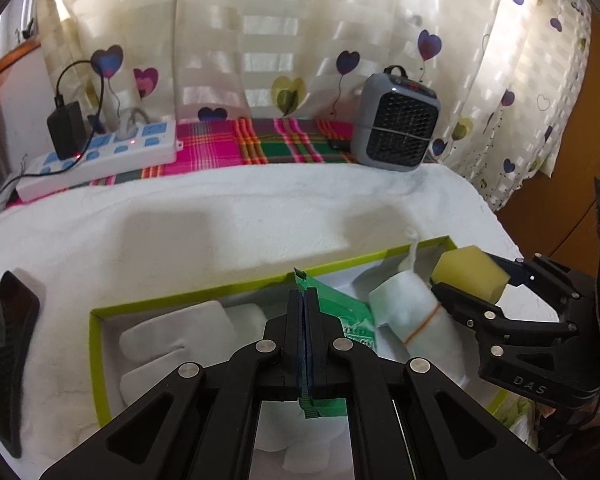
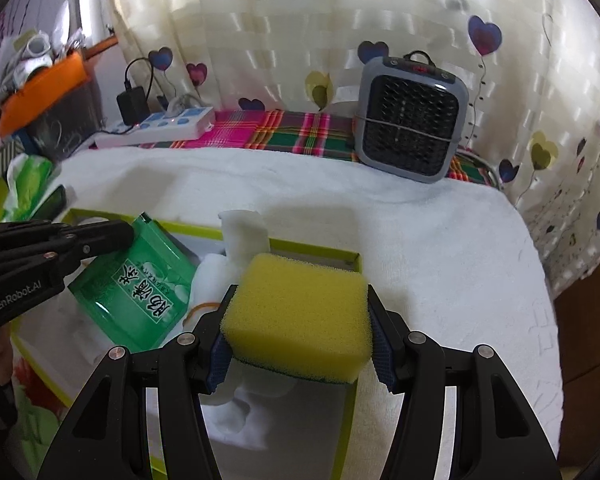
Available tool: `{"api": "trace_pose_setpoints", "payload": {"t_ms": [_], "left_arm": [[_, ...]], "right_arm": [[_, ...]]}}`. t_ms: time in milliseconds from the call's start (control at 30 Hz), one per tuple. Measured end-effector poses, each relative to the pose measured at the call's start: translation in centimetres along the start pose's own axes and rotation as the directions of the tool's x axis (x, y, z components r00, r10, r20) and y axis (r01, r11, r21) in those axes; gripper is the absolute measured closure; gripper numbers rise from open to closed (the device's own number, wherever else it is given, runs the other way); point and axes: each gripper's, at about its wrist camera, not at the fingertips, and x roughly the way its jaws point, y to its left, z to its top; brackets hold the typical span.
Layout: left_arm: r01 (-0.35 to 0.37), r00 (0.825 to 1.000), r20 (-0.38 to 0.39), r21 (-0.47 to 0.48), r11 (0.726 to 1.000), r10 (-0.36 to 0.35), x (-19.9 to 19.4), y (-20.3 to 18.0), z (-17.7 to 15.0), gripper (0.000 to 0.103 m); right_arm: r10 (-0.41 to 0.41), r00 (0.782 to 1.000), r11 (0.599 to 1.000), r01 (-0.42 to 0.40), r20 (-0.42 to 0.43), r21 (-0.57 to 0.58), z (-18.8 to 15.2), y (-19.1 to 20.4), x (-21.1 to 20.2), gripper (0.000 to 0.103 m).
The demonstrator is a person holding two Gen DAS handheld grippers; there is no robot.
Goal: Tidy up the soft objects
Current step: 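Lower the tea packet and yellow sponge into the box lid and open both tools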
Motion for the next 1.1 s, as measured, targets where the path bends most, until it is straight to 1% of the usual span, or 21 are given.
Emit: {"api": "trace_pose_setpoints", "payload": {"t_ms": [133,333,433,600,700,767,1100], "left_arm": [[-0.008,1.000,-0.010,-0.006,1.000,0.008,0.2,0.3,-0.1,0.101],[-0.008,1.000,-0.021,-0.013,1.000,0.007,0.5,0.5,0.0,0.101],[-0.018,1.000,-0.025,-0.009,1.000,0.018,0.5,0.4,-0.1,0.096],[-0.023,0.999,-0.030,-0.003,1.000,0.023,0.5,0.3,-0.2,0.092],[-0.020,0.999,-0.027,-0.001,1.000,0.020,0.5,0.3,-0.2,0.085],[-0.031,0.999,-0.025,-0.002,1.000,0.031,0.3,0.4,-0.2,0.079],[-0.039,0.999,-0.009,0.001,0.999,0.039,-0.9,0.4,-0.4,0.071]], "right_arm": [[0.005,1.000,1.000,-0.006,-0.019,-0.019,-0.1,0.4,0.5,0.045],[0.049,0.997,0.998,-0.051,-0.055,-0.031,0.0,0.9,1.4,0.045],[0.057,0.997,0.997,-0.060,-0.060,-0.049,0.2,1.1,1.6,0.045],[0.071,0.995,0.997,-0.072,-0.067,-0.013,0.2,0.6,1.9,0.044],[0.070,0.995,0.997,-0.071,-0.065,-0.011,0.3,0.5,1.8,0.043],[0.064,0.996,0.998,-0.065,-0.062,-0.011,0.3,0.6,1.7,0.043],[0.057,0.997,0.998,-0.057,-0.042,0.010,0.3,0.1,1.0,0.039]]}}
